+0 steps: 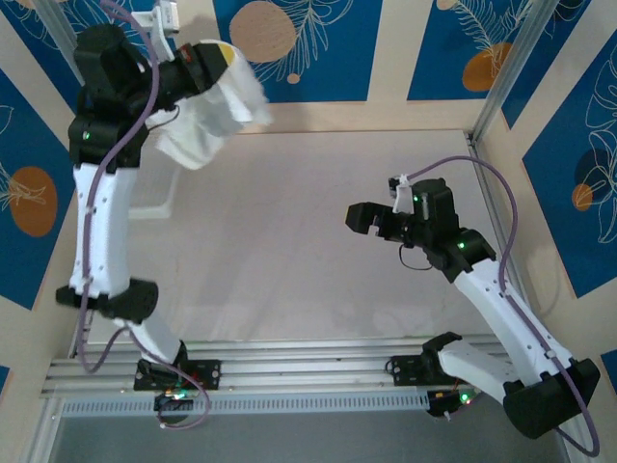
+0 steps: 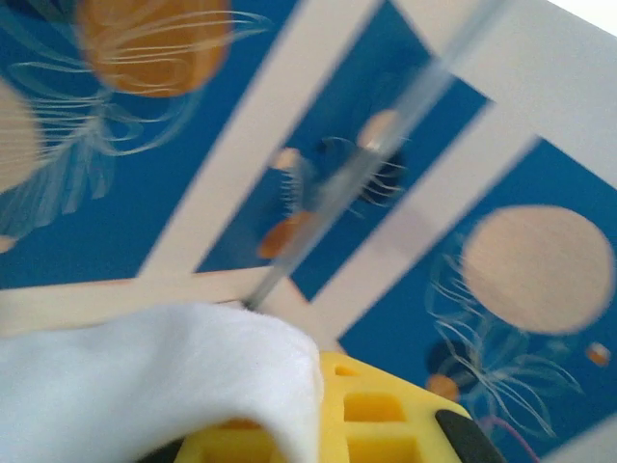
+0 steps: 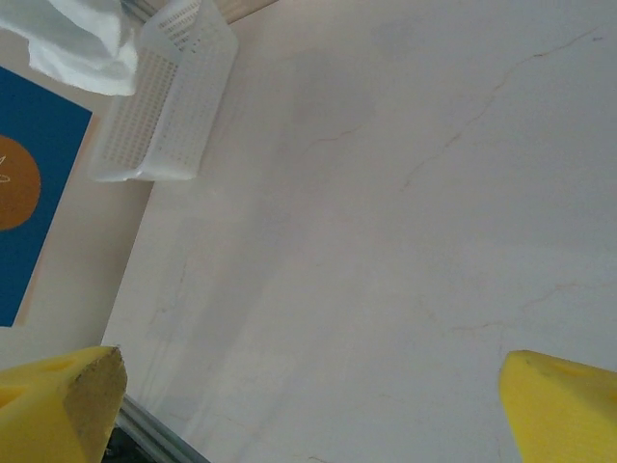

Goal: Fold the inside-out t-shirt

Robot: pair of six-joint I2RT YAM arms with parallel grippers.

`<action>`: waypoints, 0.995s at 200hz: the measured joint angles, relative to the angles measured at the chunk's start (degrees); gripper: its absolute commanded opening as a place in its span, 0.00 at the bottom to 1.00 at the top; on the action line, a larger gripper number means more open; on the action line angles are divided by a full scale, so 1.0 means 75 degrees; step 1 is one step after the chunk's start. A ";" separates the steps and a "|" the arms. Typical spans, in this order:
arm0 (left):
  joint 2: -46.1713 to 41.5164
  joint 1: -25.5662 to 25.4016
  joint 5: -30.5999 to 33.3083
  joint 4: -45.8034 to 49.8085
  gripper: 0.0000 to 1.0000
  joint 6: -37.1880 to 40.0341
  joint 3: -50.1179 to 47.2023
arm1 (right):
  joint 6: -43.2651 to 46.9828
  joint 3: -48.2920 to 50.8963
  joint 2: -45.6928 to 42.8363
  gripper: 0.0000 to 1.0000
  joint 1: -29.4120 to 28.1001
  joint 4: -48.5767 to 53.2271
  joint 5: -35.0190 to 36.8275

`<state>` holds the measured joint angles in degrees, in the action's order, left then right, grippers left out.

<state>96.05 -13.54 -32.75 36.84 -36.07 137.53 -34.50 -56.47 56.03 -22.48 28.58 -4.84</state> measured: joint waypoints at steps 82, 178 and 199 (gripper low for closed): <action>-0.0265 -0.0286 0.1673 -0.0076 0.42 0.1064 -0.6543 | -0.0259 0.0303 -0.0254 0.99 0.0498 0.0370 0.0017; -0.0871 -0.1708 0.2375 -0.1606 0.61 0.0262 -0.9597 | 0.0452 -0.0723 0.4217 1.00 0.1501 0.0717 0.1746; -0.0067 -0.1935 0.2343 -0.2095 0.61 0.0041 -0.9830 | 0.0592 -0.0857 0.5219 0.76 0.1868 0.0472 0.1428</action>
<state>95.55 -28.05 -15.18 21.12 -35.77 63.81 -30.06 -62.89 95.18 -8.47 32.12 5.87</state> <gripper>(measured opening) 0.612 0.938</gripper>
